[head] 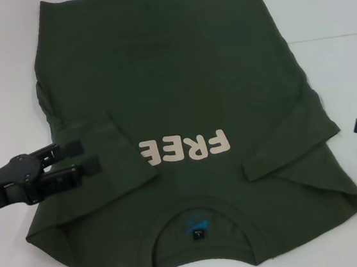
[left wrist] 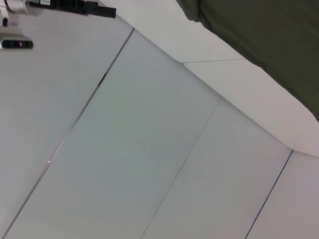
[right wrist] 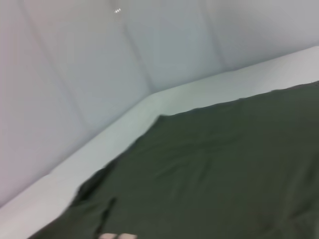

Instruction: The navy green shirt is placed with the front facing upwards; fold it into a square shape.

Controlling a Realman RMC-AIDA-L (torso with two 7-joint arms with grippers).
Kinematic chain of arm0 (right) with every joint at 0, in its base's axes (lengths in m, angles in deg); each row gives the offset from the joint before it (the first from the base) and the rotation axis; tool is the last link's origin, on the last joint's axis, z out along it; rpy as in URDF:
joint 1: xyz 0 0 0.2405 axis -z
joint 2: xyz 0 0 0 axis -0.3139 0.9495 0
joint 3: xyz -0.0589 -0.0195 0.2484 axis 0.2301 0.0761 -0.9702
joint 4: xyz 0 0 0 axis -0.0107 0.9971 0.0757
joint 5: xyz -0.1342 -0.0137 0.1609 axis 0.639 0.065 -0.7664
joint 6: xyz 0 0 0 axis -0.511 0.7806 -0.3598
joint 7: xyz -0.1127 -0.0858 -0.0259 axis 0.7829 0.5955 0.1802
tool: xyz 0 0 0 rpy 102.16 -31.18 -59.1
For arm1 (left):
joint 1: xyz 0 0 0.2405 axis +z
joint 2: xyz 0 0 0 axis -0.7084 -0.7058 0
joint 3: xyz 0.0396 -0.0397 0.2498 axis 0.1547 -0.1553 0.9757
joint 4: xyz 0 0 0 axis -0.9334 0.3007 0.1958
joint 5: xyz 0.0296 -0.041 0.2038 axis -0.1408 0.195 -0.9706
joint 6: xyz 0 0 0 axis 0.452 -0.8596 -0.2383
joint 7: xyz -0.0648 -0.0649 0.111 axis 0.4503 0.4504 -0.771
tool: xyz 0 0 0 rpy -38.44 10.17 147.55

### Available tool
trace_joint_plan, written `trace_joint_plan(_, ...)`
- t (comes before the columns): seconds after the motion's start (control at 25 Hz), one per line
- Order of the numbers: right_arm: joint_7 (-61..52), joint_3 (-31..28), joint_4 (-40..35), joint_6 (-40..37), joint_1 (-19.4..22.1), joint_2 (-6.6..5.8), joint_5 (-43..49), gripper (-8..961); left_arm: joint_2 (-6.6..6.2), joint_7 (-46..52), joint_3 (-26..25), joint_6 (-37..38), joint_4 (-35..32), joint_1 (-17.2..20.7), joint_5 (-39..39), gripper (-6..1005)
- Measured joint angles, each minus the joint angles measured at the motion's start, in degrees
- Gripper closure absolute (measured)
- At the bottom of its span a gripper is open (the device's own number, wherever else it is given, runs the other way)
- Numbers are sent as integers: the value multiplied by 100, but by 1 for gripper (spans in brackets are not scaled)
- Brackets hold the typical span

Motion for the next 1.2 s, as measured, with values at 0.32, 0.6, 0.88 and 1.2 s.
trace_joint_plan(0.32,363,-330,10,884,0,385,-8,79,-1,40,19,-303,133,-101,7,61)
trace_joint_plan(0.6,759,-301,270,1614,-298,537,9,85,-53,48,41,-486,295,-224,10,61)
trace_joint_plan(0.88,1042,-265,558,2207,-575,548,-1,87,-70,49,32,-612,389,-275,10,62)
trace_joint_plan(1.2,1264,-257,801,2650,-757,553,-3,87,-70,53,7,-657,398,-237,10,62)
